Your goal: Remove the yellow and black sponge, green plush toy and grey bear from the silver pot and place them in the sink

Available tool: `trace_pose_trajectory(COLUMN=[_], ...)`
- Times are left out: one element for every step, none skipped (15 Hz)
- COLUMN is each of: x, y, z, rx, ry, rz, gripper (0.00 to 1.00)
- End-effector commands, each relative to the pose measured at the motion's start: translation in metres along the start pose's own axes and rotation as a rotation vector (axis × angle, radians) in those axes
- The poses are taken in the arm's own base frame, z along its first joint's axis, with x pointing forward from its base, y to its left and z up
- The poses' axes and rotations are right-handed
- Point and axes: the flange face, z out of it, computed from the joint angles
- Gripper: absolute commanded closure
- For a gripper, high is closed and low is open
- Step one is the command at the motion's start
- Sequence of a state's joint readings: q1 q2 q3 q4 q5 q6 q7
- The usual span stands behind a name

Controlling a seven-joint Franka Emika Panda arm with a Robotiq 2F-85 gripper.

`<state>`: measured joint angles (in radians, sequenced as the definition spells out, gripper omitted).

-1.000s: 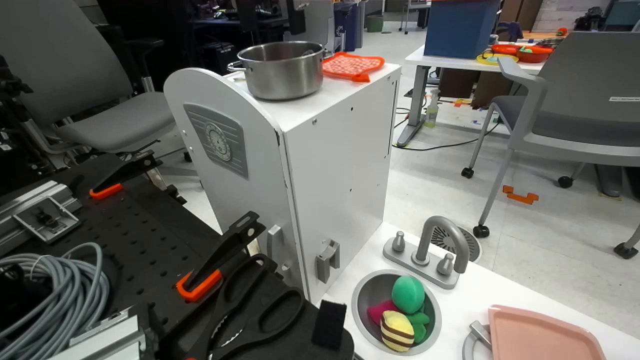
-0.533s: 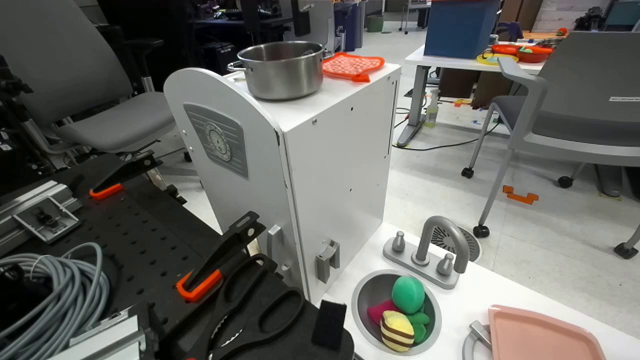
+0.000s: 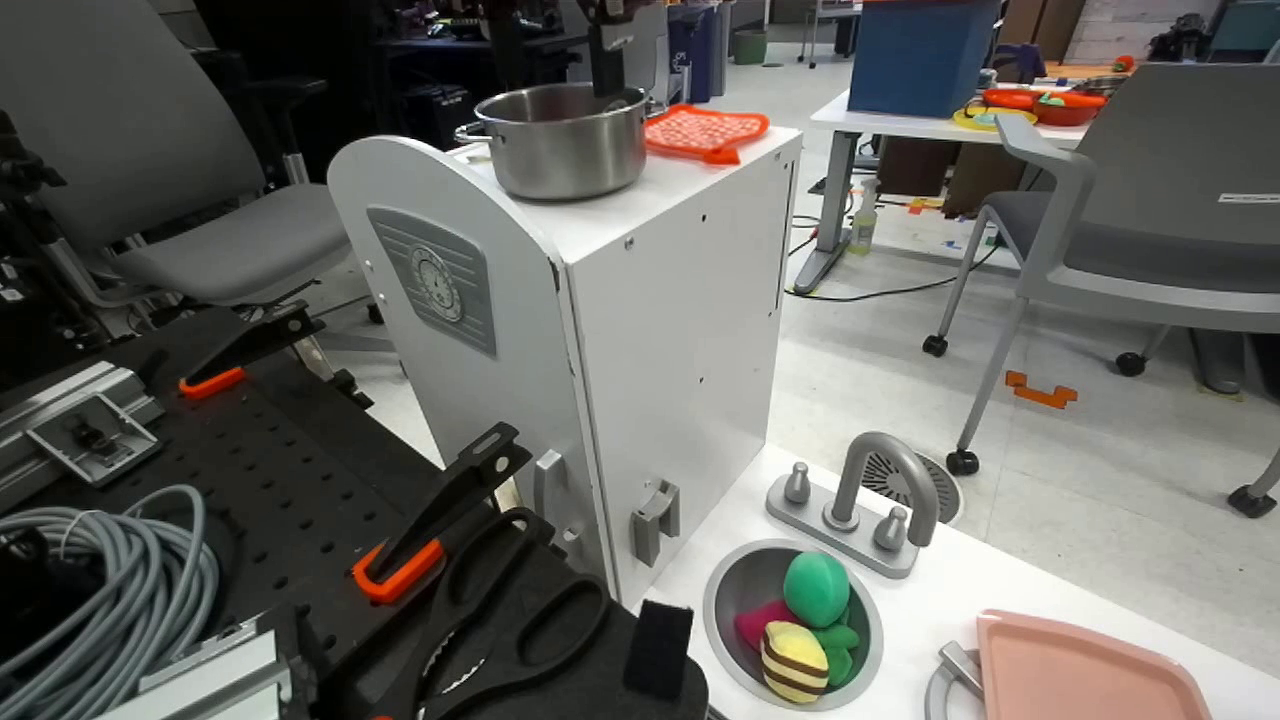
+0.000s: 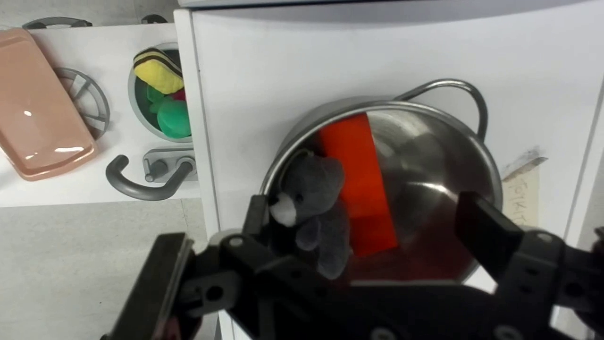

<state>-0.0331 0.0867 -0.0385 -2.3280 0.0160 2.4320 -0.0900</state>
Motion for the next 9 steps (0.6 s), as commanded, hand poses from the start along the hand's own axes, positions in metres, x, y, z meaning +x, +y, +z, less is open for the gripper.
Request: trace_pose_trajectory(x=[0.0098, 0.0106, 0.0114, 0.0125, 0.0135, 0.0141, 0.0148, 0.0153, 0.0159], y=[-0.002, -0.0022, -0.0022, -0.0021, -0.0019, -0.0018, -0.0013, -0.001, -0.0006], z=[0.0011, 0.0017, 0.0022, 0.0025, 0.003, 0.0035, 0.0036, 0.0036, 0.0037], rx=[0.032, 0.036, 0.042, 0.045, 0.05, 0.054, 0.056, 0.058, 0.06], ry=[0.007, 0.007, 0.006, 0.007, 0.007, 0.007, 0.009, 0.011, 0.012], rz=[-0.014, -0.016, -0.016, -0.017, -0.017, -0.017, -0.017, -0.018, -0.019], gripper=[0.0, 0.0, 0.0, 0.0, 0.0, 0.0, 0.0, 0.0, 0.0])
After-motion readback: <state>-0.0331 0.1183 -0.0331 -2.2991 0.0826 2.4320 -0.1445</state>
